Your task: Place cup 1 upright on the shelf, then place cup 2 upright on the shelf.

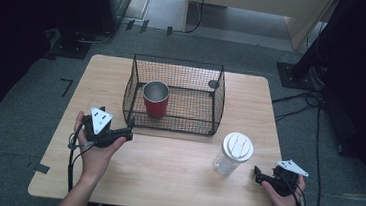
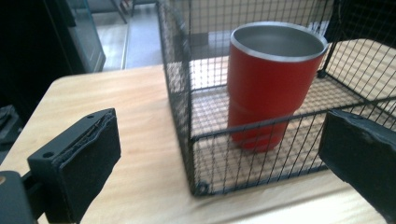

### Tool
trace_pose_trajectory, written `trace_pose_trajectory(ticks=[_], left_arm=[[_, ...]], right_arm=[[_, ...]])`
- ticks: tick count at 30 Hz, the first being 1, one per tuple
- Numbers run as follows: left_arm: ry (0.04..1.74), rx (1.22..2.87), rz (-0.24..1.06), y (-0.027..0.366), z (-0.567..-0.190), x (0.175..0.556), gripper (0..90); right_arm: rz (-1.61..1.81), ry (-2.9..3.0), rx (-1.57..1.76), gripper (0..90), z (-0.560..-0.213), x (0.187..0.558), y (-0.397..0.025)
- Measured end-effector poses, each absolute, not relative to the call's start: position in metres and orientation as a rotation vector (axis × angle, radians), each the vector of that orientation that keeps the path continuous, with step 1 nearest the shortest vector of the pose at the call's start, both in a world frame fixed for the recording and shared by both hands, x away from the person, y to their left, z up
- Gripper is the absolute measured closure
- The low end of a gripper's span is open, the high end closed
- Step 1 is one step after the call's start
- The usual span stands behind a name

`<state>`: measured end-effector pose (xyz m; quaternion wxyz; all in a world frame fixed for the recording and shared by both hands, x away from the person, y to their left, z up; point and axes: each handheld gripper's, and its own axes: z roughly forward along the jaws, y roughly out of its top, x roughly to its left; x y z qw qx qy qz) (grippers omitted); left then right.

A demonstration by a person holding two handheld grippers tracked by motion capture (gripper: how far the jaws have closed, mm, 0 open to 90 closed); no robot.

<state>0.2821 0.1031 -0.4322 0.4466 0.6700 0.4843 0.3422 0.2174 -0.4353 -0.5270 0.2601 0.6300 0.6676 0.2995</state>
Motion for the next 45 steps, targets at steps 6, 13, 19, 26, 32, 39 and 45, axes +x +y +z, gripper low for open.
trace_pose_trajectory(ticks=[6,13,19,26,32,39,45], left_arm=[[1.236,1.671,0.845,0.117,-0.445,0.275,0.0],[1.273,1.695,0.834,0.129,-0.463,0.269,0.0],[1.323,1.716,0.833,0.141,-0.477,0.263,0.0],[1.373,1.744,0.839,0.161,-0.49,0.255,0.0],[1.431,1.775,0.817,0.177,-0.502,0.248,0.0],[1.495,1.808,0.781,0.188,-0.511,0.241,0.0],[1.523,1.833,0.756,0.192,-0.514,0.245,0.0]], right_arm=[[0.811,1.808,1.707,6.9,-0.527,0.217,-0.435],[0.8,1.787,1.721,6.9,-0.527,0.217,-0.435],[0.794,1.776,1.73,7.3,-0.527,0.217,-0.436],[0.791,1.771,1.732,7.3,-0.527,0.216,-0.435],[0.788,1.757,1.746,7.1,-0.527,0.214,-0.435],[0.799,1.803,1.719,4.7,-0.527,0.212,-0.435],[0.831,1.793,1.695,10.7,-0.519,0.208,-0.434]])
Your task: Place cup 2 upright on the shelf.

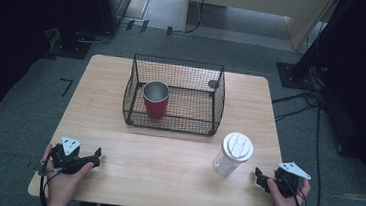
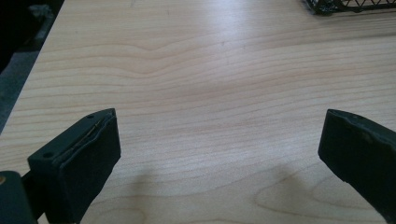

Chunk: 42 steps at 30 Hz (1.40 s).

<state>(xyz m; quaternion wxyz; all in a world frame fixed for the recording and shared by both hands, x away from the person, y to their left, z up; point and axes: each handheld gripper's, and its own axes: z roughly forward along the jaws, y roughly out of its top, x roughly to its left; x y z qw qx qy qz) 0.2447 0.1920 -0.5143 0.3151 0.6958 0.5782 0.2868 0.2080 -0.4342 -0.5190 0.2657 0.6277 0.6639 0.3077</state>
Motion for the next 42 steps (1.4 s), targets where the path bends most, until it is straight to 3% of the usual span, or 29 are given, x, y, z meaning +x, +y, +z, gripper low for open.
trace_pose_trajectory(ticks=[8,20,42], left_arm=[[1.539,1.885,0.734,0.19,-0.517,0.248,0.0],[1.621,1.895,0.66,0.193,-0.52,0.256,0.1],[1.614,1.9,0.657,0.192,-0.52,0.256,0.1]], right_arm=[[0.931,1.816,1.623,11.7,-0.493,0.2,-0.423],[1.095,1.936,1.47,3.2,-0.46,0.185,-0.397],[1.181,1.978,1.368,3.0,-0.444,0.202,-0.332]])
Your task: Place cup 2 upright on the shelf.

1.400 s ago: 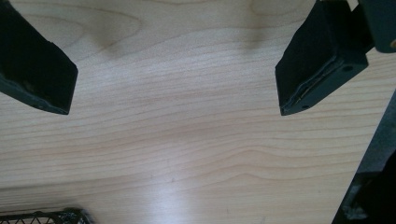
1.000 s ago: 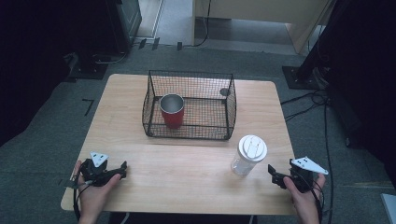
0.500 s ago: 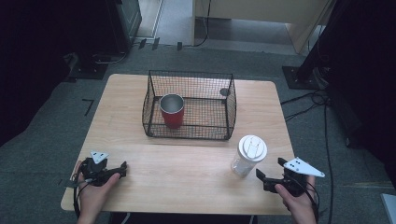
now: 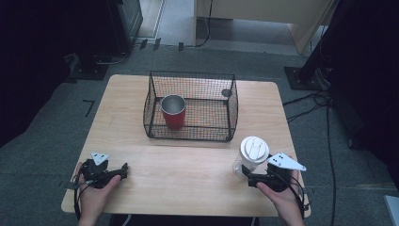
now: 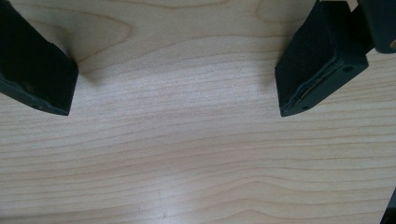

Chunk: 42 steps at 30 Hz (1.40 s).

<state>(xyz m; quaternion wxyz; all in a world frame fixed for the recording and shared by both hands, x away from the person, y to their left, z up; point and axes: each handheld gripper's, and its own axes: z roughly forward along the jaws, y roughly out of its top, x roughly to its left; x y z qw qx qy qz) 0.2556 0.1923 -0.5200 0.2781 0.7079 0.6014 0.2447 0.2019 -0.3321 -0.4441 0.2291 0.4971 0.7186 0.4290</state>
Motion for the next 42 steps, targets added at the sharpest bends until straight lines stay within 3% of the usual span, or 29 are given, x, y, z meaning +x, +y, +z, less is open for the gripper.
trace_pose_trajectory(ticks=[8,20,42], left_arm=[[1.613,1.901,0.657,0.192,-0.52,0.256,0.1],[1.606,1.905,0.656,0.192,-0.52,0.256,0.1],[1.589,1.916,0.646,0.191,-0.52,0.255,0.1]], right_arm=[[1.162,1.93,1.389,4.0,-0.443,0.212,-0.321],[1.164,1.84,1.398,15.6,-0.444,0.212,-0.315],[1.201,1.804,1.37,16.5,-0.421,0.212,-0.31]])
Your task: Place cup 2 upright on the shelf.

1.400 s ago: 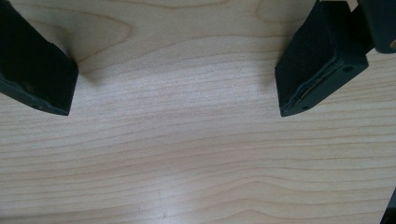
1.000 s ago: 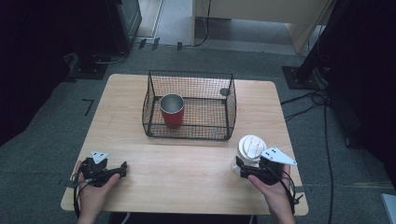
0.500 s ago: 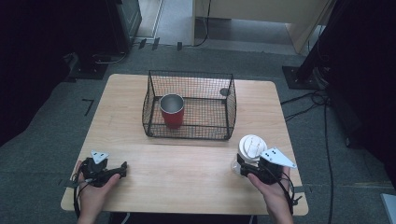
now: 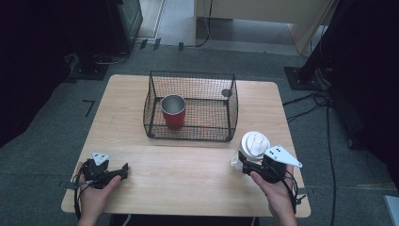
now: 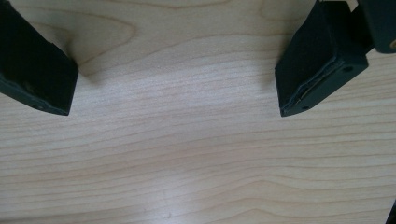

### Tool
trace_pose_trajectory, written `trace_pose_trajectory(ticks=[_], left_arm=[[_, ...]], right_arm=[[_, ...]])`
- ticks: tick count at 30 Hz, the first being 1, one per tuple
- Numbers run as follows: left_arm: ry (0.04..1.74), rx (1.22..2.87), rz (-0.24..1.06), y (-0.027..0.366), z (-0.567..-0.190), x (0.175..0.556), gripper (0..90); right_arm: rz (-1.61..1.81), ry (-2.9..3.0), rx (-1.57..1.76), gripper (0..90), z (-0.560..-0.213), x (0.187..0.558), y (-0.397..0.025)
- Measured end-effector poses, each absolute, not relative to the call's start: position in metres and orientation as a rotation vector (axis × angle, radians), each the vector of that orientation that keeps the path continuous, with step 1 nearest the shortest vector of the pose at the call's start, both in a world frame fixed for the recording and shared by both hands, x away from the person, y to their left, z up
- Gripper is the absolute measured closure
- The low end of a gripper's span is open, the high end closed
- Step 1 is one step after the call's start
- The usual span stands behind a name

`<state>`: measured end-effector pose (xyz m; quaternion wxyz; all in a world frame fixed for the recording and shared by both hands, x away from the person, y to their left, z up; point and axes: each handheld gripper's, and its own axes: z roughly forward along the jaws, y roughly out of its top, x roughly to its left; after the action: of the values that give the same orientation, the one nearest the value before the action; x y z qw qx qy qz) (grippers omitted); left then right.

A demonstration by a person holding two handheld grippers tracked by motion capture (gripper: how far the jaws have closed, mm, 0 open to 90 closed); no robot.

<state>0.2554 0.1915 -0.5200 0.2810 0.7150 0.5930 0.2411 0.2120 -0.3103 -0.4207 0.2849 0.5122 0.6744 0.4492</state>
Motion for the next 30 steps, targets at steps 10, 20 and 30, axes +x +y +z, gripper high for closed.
trace_pose_trajectory(ticks=[10,20,30], left_arm=[[1.588,1.914,0.645,0.191,-0.52,0.255,0.1],[1.581,1.915,0.644,0.191,-0.52,0.255,0.1],[1.579,1.916,0.645,0.191,-0.52,0.256,0.1]], right_arm=[[1.221,1.803,1.331,16.5,-0.4,0.217,-0.299],[1.264,1.787,1.29,16.5,-0.38,0.222,-0.287],[1.31,1.768,1.234,16.5,-0.358,0.228,-0.276]])
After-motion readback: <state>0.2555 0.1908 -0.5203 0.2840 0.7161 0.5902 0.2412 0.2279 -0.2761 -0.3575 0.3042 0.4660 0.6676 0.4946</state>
